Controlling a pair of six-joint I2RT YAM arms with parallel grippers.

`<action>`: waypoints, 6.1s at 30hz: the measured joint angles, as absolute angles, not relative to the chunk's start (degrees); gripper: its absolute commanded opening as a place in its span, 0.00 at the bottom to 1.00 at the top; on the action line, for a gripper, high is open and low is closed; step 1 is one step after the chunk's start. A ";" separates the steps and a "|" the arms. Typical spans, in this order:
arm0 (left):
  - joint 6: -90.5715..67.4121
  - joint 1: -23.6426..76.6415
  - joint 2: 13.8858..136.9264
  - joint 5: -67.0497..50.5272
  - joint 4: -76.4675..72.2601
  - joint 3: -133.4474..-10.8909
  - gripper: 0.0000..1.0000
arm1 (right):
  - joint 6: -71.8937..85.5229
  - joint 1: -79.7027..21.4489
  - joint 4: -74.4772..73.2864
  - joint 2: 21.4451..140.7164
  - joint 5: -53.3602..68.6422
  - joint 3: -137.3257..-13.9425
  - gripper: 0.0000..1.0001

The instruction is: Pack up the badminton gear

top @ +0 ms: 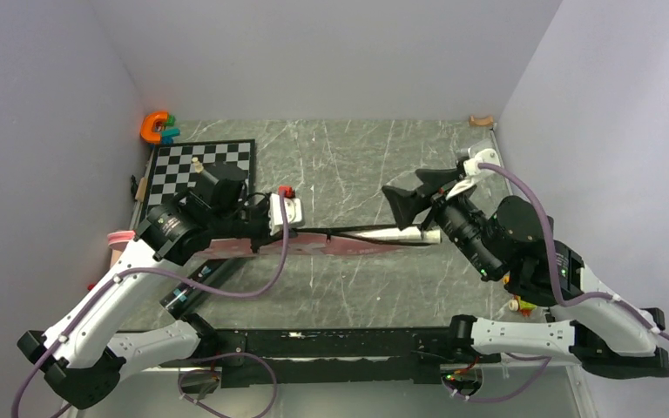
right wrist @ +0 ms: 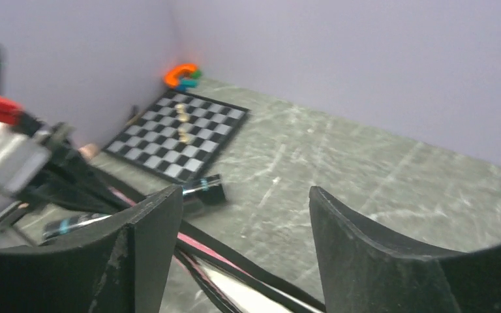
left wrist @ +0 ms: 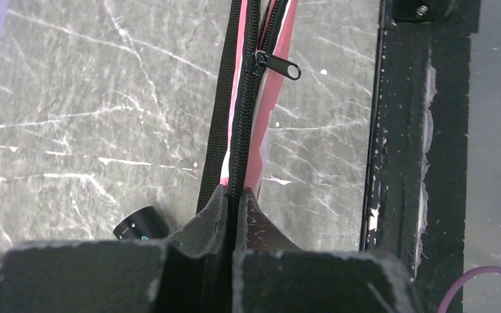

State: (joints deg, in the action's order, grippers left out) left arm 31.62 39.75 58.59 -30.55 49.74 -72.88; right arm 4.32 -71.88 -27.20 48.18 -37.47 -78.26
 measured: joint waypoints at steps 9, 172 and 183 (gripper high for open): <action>30.30 32.91 59.99 -31.46 49.60 -76.36 0.00 | 12.56 -32.40 -31.33 56.51 -15.92 -82.19 0.76; 26.72 25.36 67.18 -32.88 52.93 -82.81 0.00 | 41.19 -27.99 -33.67 50.11 21.28 -66.02 0.76; 24.62 24.53 67.46 -35.35 52.64 -83.40 0.00 | 42.37 -29.87 -14.96 52.16 24.43 -51.62 0.82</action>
State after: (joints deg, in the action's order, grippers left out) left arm 24.62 24.53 67.46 -35.35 52.64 -83.40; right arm 42.37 -29.87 -14.96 52.16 24.43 -51.62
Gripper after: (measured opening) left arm 0.035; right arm 0.794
